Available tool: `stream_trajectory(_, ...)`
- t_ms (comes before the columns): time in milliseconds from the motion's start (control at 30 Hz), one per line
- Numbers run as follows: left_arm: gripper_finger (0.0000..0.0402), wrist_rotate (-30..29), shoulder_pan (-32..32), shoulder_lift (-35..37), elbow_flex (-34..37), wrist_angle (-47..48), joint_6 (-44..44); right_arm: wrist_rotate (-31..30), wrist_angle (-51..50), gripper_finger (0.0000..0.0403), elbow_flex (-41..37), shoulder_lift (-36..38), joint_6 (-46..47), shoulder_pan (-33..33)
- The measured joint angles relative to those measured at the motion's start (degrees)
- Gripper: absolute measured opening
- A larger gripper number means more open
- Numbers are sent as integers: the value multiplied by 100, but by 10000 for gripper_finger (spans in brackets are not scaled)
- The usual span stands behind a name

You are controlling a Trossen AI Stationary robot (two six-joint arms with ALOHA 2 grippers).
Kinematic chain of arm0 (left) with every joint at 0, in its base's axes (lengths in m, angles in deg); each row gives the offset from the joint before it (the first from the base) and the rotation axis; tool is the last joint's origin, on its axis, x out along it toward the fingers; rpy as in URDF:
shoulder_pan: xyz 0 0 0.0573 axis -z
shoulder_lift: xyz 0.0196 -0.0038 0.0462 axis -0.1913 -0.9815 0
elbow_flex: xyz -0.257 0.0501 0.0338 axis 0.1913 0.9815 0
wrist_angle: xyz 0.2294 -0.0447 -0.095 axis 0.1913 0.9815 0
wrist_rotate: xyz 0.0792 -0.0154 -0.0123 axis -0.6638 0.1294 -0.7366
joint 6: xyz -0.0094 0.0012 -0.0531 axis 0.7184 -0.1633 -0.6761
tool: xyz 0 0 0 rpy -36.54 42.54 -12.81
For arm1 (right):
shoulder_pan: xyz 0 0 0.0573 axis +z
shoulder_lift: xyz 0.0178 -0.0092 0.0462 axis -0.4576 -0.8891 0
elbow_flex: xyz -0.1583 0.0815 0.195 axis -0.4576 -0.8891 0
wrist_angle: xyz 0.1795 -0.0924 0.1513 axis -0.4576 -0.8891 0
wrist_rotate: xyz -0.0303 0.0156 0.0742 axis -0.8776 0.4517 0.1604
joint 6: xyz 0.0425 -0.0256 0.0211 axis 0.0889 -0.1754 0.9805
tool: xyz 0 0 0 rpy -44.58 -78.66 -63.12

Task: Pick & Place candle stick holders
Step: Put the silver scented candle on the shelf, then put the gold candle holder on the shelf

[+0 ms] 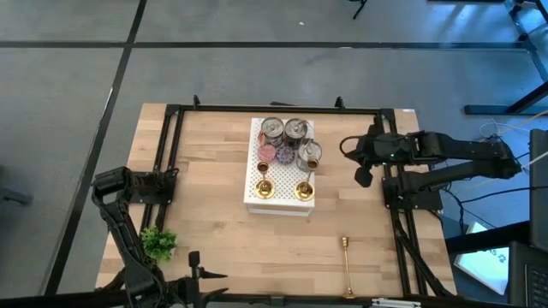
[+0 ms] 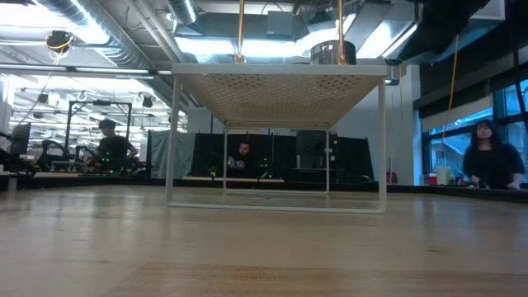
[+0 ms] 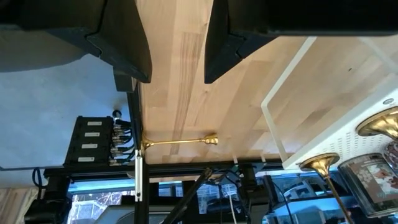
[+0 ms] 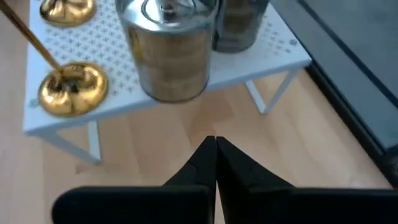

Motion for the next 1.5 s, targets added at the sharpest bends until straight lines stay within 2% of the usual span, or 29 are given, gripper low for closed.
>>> stream_trajectory(167, 143, 0, -1, 0, 0, -2, 0, 456, 1443, 6, -812, -13, -415, -201)
stream_trajectory(400, 143, 2, 2, 0, 0, -29, -39, 607, 2792, 5, -1593, -14, -619, -436)
stream_trajectory(533, 143, 0, 1, 0, 0, -29, -6, 428, 3454, 5, -1813, -96, -700, -447)
stream_trajectory(1100, 143, 31, -83, 0, 2, -42, 9, 697, 4592, 5, -1873, -1058, -823, -597)
stream_trajectory(1500, 143, 26, -72, 0, 2, -42, 5, 382, 4635, 5, -1873, -1013, -776, -604)
